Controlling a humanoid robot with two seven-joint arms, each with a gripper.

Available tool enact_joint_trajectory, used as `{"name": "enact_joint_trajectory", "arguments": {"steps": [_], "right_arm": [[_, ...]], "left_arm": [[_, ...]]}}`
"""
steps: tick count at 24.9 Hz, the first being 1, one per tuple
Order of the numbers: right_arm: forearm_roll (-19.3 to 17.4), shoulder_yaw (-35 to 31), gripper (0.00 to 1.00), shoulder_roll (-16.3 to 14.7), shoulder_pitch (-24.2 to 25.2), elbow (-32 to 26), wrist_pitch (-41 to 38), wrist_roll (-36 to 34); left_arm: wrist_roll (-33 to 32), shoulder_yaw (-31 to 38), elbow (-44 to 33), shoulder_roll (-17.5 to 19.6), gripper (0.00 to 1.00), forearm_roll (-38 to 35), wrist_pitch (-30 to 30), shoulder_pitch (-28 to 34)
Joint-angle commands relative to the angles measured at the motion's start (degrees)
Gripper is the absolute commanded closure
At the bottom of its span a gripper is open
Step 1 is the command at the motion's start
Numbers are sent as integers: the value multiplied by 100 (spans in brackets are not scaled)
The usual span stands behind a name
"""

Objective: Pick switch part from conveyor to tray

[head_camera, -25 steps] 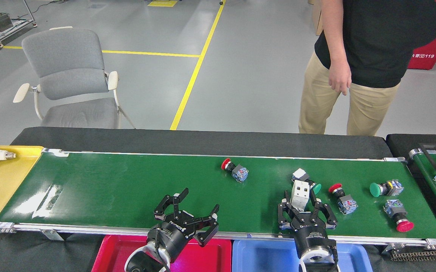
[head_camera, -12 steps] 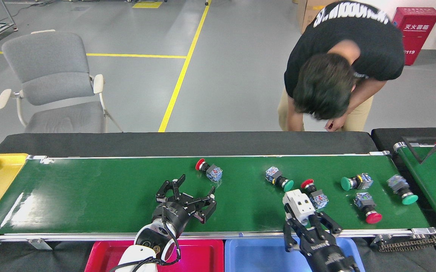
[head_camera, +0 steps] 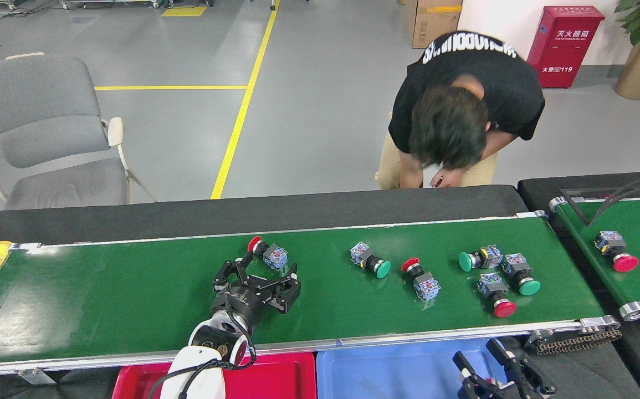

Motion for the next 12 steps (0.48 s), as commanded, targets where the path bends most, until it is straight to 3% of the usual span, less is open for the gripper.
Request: {"name": "enact_joint_trajectory", "arguments": {"steps": [1, 4, 8, 9, 12], "right_arm": [[124, 87, 1, 41, -48, -66, 356, 42], [221, 149, 1, 76, -83, -57, 409, 279], [607, 175, 1, 313, -373, 232, 637, 297], [669, 237, 1, 322, -488, 338, 690, 297], [783, 536, 1, 305, -874, 734, 1024, 297]], "left_arm": [[57, 87, 61, -12, 0, 20, 23, -164], [66, 280, 368, 5, 0, 20, 119, -340], [110, 315, 755, 23, 4, 20, 339, -603], [110, 315, 816, 23, 12, 20, 418, -639], [119, 315, 860, 32, 55, 64, 532, -656]]}}
